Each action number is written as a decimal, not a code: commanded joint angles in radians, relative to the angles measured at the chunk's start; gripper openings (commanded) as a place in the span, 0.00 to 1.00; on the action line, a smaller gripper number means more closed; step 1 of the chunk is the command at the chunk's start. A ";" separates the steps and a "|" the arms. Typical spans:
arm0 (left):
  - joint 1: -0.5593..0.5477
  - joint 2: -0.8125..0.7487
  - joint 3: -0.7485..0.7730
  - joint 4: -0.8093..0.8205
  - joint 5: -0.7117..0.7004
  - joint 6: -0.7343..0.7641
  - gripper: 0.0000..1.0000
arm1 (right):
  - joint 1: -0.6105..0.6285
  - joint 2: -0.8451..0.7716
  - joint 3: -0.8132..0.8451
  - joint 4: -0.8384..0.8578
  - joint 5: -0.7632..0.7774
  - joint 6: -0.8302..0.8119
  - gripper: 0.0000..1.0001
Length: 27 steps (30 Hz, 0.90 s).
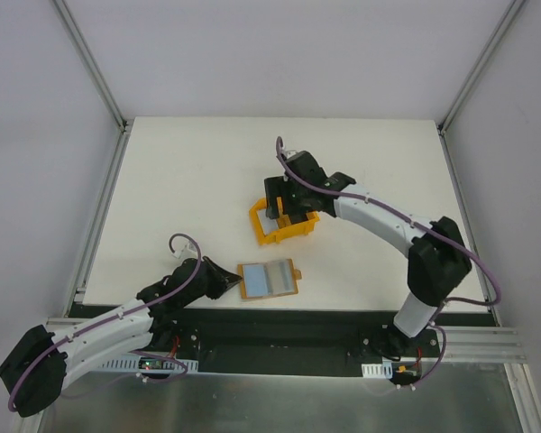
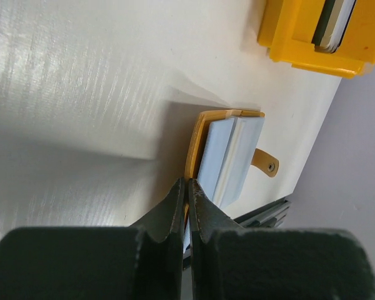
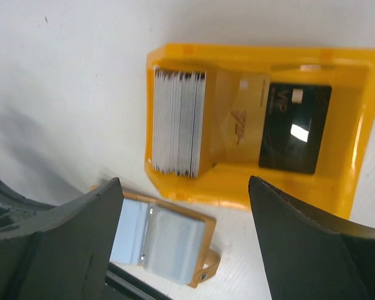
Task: Put the credit cards into the card holder
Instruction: Pick up the credit card from the storage box.
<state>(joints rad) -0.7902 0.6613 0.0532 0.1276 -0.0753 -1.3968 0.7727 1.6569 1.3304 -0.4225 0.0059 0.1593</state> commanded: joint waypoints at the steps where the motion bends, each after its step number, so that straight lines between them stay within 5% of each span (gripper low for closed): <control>1: 0.006 0.018 -0.070 0.035 -0.057 -0.042 0.00 | -0.041 0.145 0.142 -0.018 -0.152 -0.075 0.84; 20: 0.006 0.150 -0.029 0.099 -0.024 -0.015 0.00 | -0.062 0.345 0.224 0.036 -0.306 -0.037 0.85; 27: 0.006 0.184 -0.030 0.133 -0.004 -0.013 0.00 | -0.062 0.327 0.228 0.036 -0.342 -0.033 0.73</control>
<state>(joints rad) -0.7902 0.8295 0.0532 0.2310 -0.0849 -1.4132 0.7113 2.0090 1.5219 -0.4034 -0.2821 0.1165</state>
